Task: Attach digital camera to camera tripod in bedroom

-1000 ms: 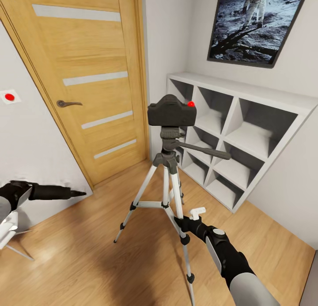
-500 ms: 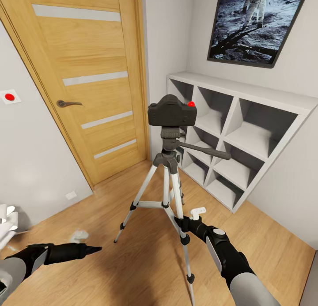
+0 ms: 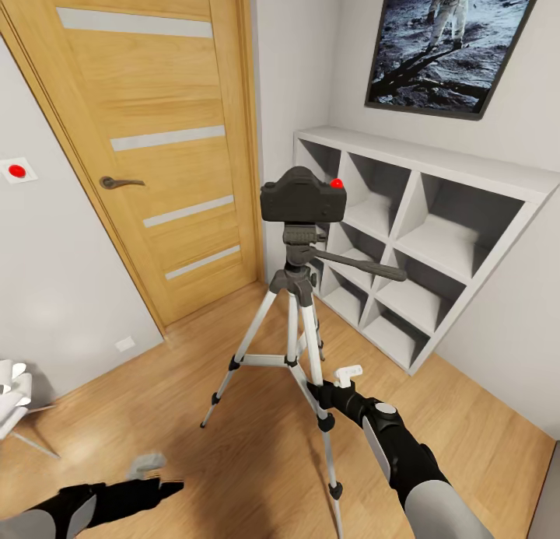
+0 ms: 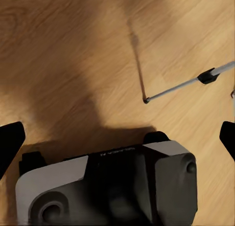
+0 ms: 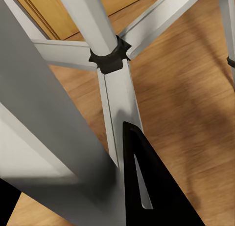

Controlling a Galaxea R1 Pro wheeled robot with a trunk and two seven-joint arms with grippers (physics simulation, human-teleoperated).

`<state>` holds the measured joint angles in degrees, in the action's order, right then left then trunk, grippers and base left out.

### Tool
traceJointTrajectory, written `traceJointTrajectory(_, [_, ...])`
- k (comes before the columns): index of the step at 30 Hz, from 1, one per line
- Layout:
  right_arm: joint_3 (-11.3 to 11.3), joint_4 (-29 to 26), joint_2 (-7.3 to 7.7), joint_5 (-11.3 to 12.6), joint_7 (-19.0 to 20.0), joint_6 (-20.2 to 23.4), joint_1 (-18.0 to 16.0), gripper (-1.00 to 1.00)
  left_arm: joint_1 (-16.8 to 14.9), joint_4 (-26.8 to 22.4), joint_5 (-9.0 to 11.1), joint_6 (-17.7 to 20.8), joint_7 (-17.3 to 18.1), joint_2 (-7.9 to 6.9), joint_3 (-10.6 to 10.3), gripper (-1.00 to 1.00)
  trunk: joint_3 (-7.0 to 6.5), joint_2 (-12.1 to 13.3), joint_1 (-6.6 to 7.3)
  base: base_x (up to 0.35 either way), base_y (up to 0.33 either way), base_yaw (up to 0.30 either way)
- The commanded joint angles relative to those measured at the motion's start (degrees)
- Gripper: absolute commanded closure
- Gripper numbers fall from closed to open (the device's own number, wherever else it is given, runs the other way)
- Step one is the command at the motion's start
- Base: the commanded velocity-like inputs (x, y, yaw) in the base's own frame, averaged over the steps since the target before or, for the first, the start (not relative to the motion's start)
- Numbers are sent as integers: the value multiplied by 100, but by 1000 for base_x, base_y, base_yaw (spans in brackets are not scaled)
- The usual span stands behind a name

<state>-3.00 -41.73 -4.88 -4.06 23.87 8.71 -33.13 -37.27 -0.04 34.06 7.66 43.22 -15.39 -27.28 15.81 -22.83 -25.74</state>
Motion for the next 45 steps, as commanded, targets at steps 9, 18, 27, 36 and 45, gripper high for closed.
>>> traceJointTrajectory(9, [-16,7,-4,-147,39,26,0,100,374,-2,107,39,-1053,264,-16,-100,11,-9,-4,0,0,0])
traceJointTrajectory(18, [-14,7,-11,-148,39,26,0,100,703,3,579,40,-2927,646,-7,-100,11,-9,-4,0,0,0])
traceJointTrajectory(27, [-9,7,-17,-148,39,26,0,100,1022,4,1099,40,-4454,844,-6,-100,11,-9,-4,0,0,0])
traceJointTrajectory(36, [-8,7,-24,-146,39,26,0,100,1362,0,1171,42,-4666,898,-9,-100,11,-9,-4,0,0,0])
traceJointTrajectory(45, [-5,28,-35,92,-31,-8,61,100,1498,-22,1173,7,-4683,942,-16,-100,10,-9,-4,0,0,0])
